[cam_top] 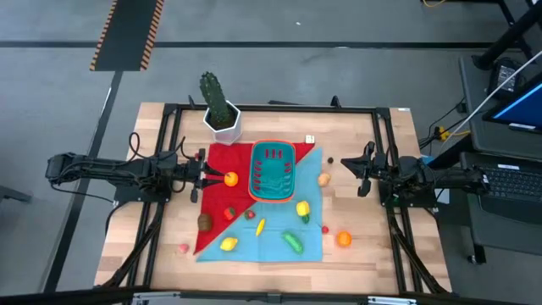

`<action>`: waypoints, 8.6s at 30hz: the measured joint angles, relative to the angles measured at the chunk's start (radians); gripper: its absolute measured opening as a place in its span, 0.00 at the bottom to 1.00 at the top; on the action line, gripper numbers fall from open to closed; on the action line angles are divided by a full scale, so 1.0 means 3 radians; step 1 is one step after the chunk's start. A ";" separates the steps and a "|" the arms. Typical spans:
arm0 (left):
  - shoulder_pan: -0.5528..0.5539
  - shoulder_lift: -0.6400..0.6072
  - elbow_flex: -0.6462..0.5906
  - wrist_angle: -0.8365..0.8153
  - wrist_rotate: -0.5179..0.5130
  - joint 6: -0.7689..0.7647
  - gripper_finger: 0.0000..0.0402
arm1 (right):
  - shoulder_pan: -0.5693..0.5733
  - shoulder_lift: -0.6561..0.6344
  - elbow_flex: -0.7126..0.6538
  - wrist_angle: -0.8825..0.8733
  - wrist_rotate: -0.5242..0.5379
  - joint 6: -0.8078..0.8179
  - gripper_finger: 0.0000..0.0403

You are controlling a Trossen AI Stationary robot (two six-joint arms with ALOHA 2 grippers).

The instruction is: Pick and placing Produce into tupperware

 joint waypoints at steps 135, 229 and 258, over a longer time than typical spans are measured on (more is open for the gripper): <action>0.0001 0.0001 0.0000 0.0250 -0.0024 0.0312 0.24 | -0.0001 0.0001 0.0000 0.0007 0.0034 0.0172 0.06; -0.0077 0.0407 0.0404 0.0120 -0.1330 0.0347 0.56 | -0.0001 0.0001 0.0001 0.0028 0.0296 -0.0430 0.18; -0.0867 0.1706 0.2074 -0.2119 -0.1768 -0.0352 0.59 | -0.0001 0.0001 0.0001 0.0027 0.0297 -0.0416 0.18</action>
